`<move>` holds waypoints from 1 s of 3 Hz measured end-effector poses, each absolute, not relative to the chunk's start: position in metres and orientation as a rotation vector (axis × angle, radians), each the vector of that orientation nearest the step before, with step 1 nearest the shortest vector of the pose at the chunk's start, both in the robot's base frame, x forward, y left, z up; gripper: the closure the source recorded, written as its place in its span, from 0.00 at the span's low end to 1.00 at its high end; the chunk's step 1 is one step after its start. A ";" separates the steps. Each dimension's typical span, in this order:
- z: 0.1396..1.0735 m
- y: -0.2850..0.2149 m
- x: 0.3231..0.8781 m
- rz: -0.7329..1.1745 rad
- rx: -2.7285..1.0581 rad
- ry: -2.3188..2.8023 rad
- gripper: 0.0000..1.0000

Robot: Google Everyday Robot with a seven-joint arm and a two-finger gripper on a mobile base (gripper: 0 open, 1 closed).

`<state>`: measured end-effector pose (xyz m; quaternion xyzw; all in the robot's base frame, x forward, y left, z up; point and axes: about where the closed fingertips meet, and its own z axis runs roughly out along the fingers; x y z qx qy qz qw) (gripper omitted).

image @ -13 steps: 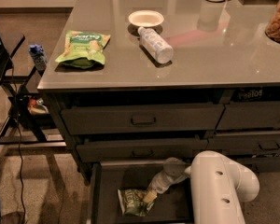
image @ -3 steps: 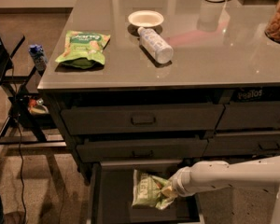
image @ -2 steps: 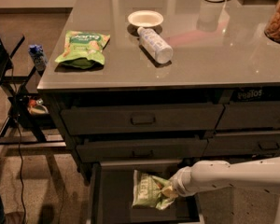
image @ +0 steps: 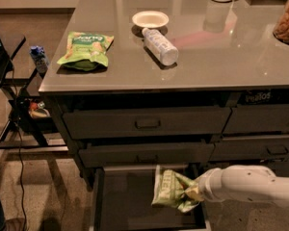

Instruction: Pick green jalapeno chip bag from bottom drawer and place on counter

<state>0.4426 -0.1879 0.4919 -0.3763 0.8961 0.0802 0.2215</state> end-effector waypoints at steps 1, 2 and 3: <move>0.550 -0.212 0.438 0.118 -1.001 2.438 1.00; 0.616 -0.218 0.435 0.007 -1.008 2.376 1.00; 0.616 -0.218 0.435 0.007 -1.008 2.376 1.00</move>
Offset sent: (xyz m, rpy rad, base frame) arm -0.0198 -0.0370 0.1883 -0.1442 -0.2270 -0.0417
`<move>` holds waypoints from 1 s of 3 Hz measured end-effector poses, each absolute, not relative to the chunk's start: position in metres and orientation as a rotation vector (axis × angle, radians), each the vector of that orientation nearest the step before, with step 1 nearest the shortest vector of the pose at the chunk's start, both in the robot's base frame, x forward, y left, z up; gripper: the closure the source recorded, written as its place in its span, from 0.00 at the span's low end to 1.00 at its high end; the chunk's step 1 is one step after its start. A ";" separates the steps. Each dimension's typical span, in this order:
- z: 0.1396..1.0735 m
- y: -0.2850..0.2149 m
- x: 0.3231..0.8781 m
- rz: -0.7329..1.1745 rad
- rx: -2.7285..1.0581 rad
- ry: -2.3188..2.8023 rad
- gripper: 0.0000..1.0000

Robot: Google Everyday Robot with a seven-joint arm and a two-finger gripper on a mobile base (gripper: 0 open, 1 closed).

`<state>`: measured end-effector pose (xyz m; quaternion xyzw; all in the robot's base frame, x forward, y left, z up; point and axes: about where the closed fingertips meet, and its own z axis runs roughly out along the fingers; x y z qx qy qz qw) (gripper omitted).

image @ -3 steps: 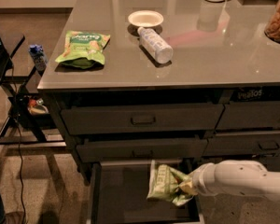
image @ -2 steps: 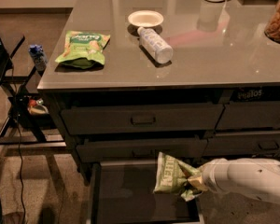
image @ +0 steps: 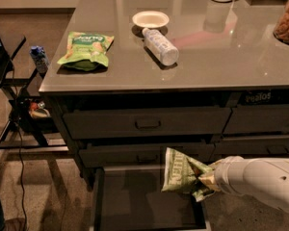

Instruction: Pick green jalapeno chip bag from bottom drawer and place on counter

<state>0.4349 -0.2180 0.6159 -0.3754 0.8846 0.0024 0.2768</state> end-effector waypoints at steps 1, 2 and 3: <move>0.643 -0.218 0.439 -0.041 -1.015 2.351 1.00; 0.699 -0.205 0.438 -0.095 -1.028 2.275 1.00; 0.753 -0.212 0.442 -0.166 -1.020 2.200 1.00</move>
Offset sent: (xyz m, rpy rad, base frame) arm -0.0045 0.0334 0.1677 -0.0575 -0.2166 0.0486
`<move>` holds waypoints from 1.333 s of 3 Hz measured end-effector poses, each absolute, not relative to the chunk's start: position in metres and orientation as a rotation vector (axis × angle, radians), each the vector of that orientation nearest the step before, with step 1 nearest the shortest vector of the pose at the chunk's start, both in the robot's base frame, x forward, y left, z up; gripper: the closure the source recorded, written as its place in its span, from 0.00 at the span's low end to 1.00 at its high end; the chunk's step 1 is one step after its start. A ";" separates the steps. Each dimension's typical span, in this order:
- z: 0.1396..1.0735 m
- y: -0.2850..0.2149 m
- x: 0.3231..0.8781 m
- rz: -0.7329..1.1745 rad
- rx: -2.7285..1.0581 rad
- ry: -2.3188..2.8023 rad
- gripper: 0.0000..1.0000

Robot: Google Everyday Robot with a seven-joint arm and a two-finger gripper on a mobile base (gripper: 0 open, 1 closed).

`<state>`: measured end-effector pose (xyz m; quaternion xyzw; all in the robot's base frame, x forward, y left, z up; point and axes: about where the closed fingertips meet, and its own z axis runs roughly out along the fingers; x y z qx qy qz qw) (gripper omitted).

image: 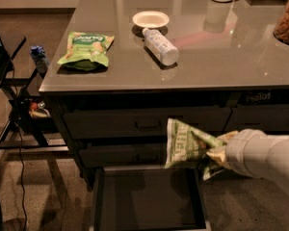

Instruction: Pick green jalapeno chip bag from bottom drawer and place on counter

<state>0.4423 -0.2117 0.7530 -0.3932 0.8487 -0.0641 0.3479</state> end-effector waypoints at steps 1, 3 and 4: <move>0.804 -0.222 0.447 -0.263 -0.992 2.133 1.00; 0.823 -0.227 0.454 -0.270 -0.957 2.121 1.00; 0.862 -0.243 0.471 -0.294 -0.887 2.098 1.00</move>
Offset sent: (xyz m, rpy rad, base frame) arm 0.0038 -0.0089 0.0428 -0.0338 -0.0772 -0.0164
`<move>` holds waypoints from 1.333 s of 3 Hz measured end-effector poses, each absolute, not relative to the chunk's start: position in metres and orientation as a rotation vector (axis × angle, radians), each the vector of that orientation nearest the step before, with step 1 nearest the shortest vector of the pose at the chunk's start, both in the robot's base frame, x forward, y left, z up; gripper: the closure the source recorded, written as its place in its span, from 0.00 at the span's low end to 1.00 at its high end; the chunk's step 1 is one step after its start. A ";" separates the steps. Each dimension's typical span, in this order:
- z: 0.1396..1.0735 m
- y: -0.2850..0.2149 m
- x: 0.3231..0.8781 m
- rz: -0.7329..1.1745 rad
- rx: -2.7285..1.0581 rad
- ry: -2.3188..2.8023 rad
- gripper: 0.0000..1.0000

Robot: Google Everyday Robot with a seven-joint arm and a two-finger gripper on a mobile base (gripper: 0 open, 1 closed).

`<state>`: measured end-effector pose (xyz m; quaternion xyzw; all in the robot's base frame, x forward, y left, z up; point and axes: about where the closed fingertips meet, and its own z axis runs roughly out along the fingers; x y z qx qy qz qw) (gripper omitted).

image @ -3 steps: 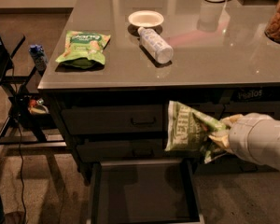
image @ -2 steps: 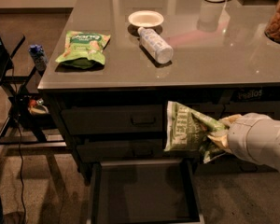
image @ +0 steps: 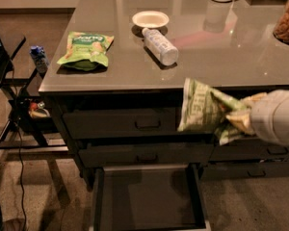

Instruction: Pick green jalapeno chip bag from bottom drawer and place on counter

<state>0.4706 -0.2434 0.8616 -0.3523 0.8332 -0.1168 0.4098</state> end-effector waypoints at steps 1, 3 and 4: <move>0.909 -0.261 0.503 -0.331 -0.832 2.065 1.00; 0.916 -0.265 0.518 -0.331 -0.808 2.062 1.00; 0.934 -0.275 0.565 -0.349 -0.756 2.072 1.00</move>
Offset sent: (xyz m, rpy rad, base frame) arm 0.0253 -0.0163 0.0348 0.0035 -0.0355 -0.0335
